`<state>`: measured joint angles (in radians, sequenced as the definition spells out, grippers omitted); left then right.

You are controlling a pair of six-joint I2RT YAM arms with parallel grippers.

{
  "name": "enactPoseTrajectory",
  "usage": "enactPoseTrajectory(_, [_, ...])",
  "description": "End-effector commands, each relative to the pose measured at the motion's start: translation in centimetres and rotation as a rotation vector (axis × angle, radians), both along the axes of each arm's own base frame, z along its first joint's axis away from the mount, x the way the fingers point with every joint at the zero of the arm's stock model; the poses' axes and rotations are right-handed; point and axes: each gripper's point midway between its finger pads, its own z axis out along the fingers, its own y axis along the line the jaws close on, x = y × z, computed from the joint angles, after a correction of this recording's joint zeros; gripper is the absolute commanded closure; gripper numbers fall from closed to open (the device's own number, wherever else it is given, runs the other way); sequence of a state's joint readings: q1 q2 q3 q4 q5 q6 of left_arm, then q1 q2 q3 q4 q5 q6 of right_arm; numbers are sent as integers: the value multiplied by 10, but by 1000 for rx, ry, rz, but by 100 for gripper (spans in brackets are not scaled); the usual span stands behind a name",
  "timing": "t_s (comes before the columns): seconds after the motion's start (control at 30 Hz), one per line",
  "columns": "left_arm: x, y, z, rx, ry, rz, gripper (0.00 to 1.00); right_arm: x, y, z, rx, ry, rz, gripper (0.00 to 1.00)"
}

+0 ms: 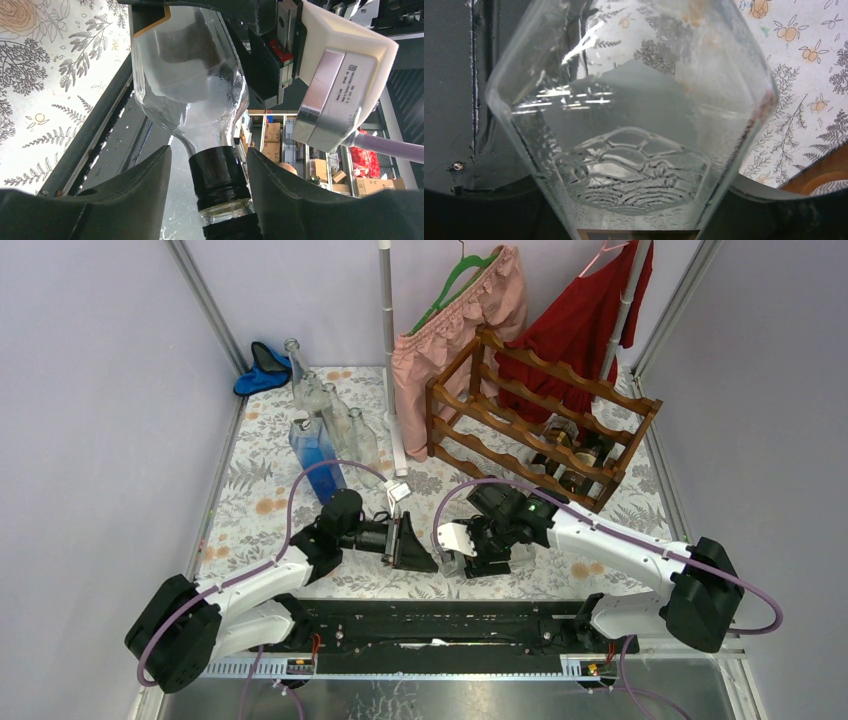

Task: Put the wine bottle on the wine rack
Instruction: Pick up the wine bottle from the center of the board.

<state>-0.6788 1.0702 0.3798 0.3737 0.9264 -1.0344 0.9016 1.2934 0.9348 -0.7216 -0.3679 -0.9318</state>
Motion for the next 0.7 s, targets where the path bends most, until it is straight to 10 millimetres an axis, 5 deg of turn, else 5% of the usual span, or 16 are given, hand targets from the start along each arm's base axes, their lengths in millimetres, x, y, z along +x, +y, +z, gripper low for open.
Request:
enactPoseTrajectory(0.0, [3,-2,6,-28,-47,20,39,17,24,31,96,-80,-4,100])
enactPoseTrajectory(0.23, [3,0,5,-16,-47,32,57,17,23,29,85,-76,-8,100])
enactPoseTrajectory(0.43, [2,1,5,-17,-50,34,94,15,23,31,87,-62,-12,100])
enactPoseTrajectory(0.53, [2,2,7,-30,-67,49,100,12,24,30,92,-46,-15,100])
enactPoseTrajectory(0.67, [-1,5,15,-97,-85,64,100,9,26,31,95,-14,-26,70])
